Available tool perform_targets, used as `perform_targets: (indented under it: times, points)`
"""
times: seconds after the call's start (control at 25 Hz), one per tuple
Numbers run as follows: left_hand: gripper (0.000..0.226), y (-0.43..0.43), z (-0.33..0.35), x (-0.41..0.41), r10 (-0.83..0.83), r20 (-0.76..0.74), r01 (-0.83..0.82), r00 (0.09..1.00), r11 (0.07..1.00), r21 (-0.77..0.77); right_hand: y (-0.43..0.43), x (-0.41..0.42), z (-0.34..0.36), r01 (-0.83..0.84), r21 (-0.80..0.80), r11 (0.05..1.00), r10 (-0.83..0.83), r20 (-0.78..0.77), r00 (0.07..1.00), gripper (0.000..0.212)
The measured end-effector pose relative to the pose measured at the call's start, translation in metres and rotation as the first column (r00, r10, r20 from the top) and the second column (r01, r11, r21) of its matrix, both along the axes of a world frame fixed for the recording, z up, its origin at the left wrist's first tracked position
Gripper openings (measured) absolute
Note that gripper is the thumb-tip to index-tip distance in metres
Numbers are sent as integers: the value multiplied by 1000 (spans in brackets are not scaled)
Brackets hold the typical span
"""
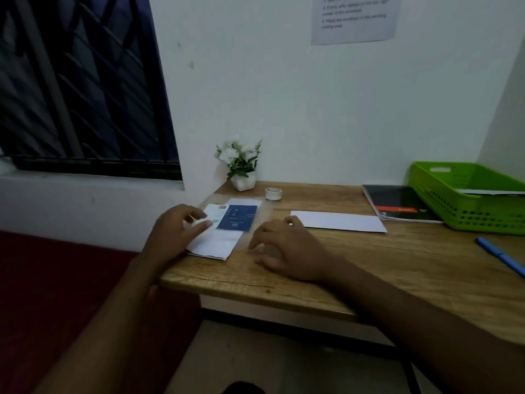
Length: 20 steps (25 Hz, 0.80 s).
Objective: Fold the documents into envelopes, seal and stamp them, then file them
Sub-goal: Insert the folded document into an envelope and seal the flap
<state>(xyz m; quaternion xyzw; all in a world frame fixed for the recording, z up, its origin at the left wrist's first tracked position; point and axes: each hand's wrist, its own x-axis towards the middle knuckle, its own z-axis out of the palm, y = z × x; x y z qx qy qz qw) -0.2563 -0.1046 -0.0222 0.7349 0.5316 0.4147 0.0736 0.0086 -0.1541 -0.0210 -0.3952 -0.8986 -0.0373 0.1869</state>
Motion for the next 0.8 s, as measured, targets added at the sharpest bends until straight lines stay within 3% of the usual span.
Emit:
perform_targets:
  times: [0.12, 0.32, 0.52, 0.6, 0.68, 0.8]
  points:
    - [17, -6, -10, -18, 21, 193, 3, 981, 992, -124, 7, -44, -1, -28, 48, 998, 27, 24, 999, 30]
    - [20, 2, -17, -21, -14, 194, 55, 981, 976, -211, 24, -70, -5, -105, 245, 964, 59, 188, 980, 27]
    - [26, 0, -16, -20, -43, 260, 105, 965, 968, -229, 22, -68, -5, -179, 349, 920, 130, 159, 979, 24]
    - [34, -1, -14, -18, -36, 299, 115, 954, 961, -253, 12, -59, -4, -165, 297, 941, 159, 43, 986, 24]
    - [41, -3, -14, -18, -52, 308, 129, 950, 963, -236, 1, -47, -1, -138, 248, 959, 187, -187, 964, 26]
    - [39, -4, -15, -16, -66, 74, 76, 995, 987, -144, -15, -25, 9, -95, 170, 981, 179, -589, 788, 18]
